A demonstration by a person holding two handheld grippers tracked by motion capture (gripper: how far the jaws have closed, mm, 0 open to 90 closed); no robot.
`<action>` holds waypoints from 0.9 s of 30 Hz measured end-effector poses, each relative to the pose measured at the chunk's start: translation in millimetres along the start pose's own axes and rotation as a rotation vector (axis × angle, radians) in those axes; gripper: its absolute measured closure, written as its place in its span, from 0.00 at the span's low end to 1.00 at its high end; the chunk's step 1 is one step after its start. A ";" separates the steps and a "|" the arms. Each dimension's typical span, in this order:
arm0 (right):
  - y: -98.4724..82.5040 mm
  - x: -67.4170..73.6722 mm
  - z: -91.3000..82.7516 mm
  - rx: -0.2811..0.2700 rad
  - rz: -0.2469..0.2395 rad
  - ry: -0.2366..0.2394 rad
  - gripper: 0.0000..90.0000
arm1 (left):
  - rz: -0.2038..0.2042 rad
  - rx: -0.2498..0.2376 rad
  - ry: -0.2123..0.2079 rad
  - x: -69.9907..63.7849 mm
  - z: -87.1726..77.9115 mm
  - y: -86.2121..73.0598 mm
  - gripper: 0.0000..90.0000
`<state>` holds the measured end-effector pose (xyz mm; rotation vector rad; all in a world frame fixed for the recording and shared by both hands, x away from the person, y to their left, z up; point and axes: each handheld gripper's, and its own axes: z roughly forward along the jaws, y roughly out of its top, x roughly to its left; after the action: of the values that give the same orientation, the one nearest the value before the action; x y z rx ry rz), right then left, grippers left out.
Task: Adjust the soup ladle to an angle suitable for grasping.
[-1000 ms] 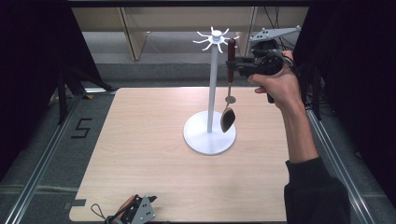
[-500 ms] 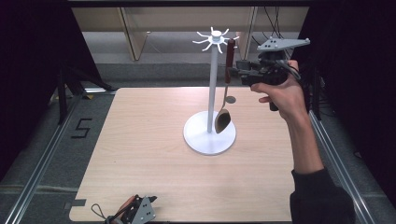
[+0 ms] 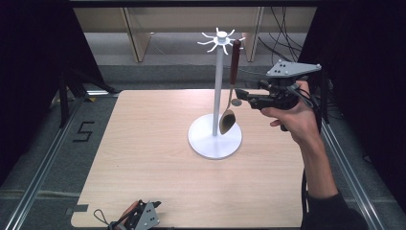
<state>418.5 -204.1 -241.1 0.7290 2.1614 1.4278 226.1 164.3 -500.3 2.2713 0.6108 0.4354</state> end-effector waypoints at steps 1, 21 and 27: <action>-1.5 0.9 -1.7 0.012 -0.004 -0.011 0.59 | 0.010 0.013 0.004 1.2 -0.5 0.2 0.17; -45.0 12.3 -15.7 -0.028 0.005 0.018 0.57 | -0.004 -0.011 0.001 -0.4 1.1 0.0 0.17; -56.6 17.0 -13.7 -0.035 0.014 0.024 0.56 | 0.016 0.014 0.010 0.9 -0.5 0.4 0.17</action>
<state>386.8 -221.0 -289.9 0.7198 2.1474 1.4853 226.7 164.9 -499.5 2.2897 0.6034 0.4522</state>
